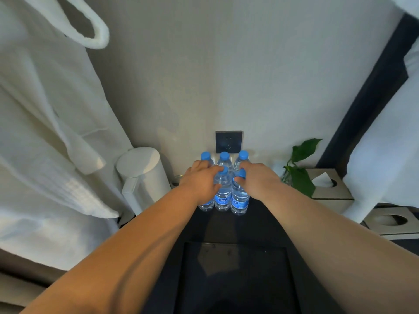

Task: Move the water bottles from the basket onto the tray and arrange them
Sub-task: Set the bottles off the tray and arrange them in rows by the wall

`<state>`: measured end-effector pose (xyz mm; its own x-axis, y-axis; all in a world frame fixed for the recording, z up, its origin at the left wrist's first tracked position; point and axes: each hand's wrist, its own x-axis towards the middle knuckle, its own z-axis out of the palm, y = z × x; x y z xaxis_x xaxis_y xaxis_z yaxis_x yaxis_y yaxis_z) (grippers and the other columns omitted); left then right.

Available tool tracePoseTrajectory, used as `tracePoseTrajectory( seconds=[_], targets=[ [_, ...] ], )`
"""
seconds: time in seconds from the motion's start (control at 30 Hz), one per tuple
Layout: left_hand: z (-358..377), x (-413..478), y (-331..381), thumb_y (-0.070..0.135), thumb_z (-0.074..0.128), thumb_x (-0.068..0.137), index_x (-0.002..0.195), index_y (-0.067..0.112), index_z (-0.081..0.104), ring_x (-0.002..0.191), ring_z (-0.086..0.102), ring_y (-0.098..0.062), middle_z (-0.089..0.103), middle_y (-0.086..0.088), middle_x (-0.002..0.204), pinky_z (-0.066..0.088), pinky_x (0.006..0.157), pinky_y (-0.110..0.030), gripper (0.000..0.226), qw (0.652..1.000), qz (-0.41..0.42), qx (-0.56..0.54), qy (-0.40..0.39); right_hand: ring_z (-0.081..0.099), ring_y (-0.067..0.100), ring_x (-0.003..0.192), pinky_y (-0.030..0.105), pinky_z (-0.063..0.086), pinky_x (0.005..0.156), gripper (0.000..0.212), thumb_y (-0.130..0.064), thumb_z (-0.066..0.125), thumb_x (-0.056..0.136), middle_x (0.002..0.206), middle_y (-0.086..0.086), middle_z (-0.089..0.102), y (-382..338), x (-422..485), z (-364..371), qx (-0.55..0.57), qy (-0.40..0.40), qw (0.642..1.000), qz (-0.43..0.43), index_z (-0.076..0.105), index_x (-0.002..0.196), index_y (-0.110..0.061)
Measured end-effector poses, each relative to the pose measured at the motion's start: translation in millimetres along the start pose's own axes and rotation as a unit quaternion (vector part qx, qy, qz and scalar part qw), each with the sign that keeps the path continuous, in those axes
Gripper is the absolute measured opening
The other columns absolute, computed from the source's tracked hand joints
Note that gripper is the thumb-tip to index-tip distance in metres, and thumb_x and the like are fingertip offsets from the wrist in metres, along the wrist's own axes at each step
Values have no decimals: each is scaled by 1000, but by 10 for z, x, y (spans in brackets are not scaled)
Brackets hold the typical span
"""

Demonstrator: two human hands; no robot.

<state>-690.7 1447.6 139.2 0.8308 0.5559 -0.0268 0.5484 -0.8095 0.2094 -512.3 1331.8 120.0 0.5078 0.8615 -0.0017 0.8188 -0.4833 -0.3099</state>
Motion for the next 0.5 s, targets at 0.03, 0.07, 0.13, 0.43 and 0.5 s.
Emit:
tracePoseTrajectory(
  seconds=[0.03,0.07,0.13,0.43,0.5],
  targets=[
    [8,-3,4,42,61,98,155,34,40,146,29,-28,40,-7,157,32,118,-47,61,1000,-1,-3,2,64,26,96,35,44,70,50,-52,62,100,115,7,68,7,17,-7,-10,2,1000,6,52,138,-20],
    [17,-8,7,42,61,98,155,34,40,145,29,-28,41,-6,156,32,118,-47,61,1000,-1,-6,4,62,25,93,35,44,70,51,-53,63,99,112,6,68,14,34,-12,-15,4,1000,10,53,133,-18],
    [33,-9,7,42,62,98,154,34,40,144,30,-27,42,-6,155,33,117,-47,61,1000,-5,-13,8,58,23,88,35,44,70,47,-50,64,99,112,7,68,31,58,-19,-11,1,1000,7,55,130,-16],
    [21,-10,-16,38,61,100,155,36,41,143,32,-27,43,-5,154,33,118,-46,59,999,-15,-29,2,54,22,85,33,42,69,43,-42,60,102,114,8,67,73,26,-13,14,-5,1000,-6,52,138,-20],
    [24,-10,-16,35,61,100,155,37,40,143,31,-26,42,-5,155,33,118,-46,59,999,-16,-32,0,54,22,84,33,41,69,40,-43,61,101,112,8,67,73,35,-11,5,-6,1000,-1,54,131,-17]
  ],
)
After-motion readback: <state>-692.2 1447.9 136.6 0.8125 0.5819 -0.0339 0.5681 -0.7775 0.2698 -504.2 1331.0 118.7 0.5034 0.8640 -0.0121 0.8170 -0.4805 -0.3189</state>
